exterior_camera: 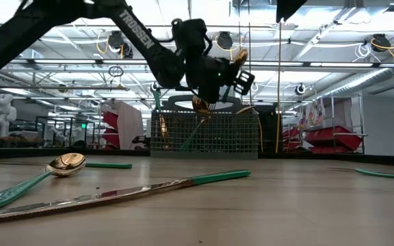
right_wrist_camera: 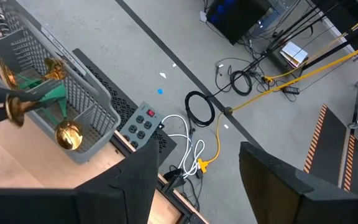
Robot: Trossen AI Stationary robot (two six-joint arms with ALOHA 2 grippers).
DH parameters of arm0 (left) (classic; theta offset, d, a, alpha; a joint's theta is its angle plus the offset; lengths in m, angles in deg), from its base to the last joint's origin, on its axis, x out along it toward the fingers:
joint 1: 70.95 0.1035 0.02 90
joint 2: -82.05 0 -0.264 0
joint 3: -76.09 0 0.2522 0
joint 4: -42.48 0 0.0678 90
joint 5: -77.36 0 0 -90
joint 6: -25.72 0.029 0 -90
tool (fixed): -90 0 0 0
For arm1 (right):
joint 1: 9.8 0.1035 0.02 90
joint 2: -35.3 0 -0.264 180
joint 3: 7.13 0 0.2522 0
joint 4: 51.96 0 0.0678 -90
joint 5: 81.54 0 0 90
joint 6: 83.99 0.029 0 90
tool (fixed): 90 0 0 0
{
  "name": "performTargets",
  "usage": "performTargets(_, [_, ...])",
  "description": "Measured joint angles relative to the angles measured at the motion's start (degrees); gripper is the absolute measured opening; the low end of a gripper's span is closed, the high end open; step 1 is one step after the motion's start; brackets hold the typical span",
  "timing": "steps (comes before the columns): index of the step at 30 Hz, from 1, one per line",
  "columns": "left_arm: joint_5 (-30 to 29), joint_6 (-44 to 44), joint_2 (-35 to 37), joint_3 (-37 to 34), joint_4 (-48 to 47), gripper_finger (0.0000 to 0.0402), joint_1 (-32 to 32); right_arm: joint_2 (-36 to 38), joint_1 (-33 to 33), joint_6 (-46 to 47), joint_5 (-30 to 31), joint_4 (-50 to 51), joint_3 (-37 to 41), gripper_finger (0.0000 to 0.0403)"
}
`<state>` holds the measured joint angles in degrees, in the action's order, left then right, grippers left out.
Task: Sort silverware
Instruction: Put the green spoon into the gray silverware organizer
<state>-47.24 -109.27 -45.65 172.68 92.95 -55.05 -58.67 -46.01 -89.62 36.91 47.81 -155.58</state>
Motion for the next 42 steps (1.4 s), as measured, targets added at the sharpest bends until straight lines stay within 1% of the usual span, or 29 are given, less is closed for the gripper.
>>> performTargets(4, [-4.2, 0.1, -1.9, 0.0, 5.5, 0.0012, 0.1, 0.0, 0.0, 0.0, 0.0, 0.0, 0.0, 0.0210])
performTargets(9, [-4.7, 0.3, -2.1, 0.0, 6.0, 0.0012, -0.1, 0.0, 0.0, 0.2, 0.0, 0.0, 0.0, 0.0210])
performTargets(15, [-4.7, 0.3, -5.0, 0.0, 7.7, 0.0012, -0.7, 0.0, 0.0, 0.2, 0.0, 0.0, 0.0, 0.0210])
performTargets(19, [-7.4, 0.2, -5.6, 0.0, 9.2, 0.0012, -1.2, 0.0, 0.0, 0.2, 0.0, 0.0, 0.0, 0.0210])
performTargets(26, [-9.2, 0.2, -5.8, 0.0, 6.6, 0.0012, -0.8, 0.0, 0.0, 0.4, -0.3, 0.0, 0.0, 0.0210])
performTargets(33, [-10.7, 0.2, -8.0, 0.0, 6.9, 0.0012, -0.5, 0.0, 0.0, 0.4, -0.3, 0.0, 0.0, 0.0210])
performTargets(42, [-9.8, 0.9, -7.9, 0.0, 7.5, 0.0018, 0.4, 0.0, 0.0, 0.4, -0.3, -0.3, 0.0, 0.0210])
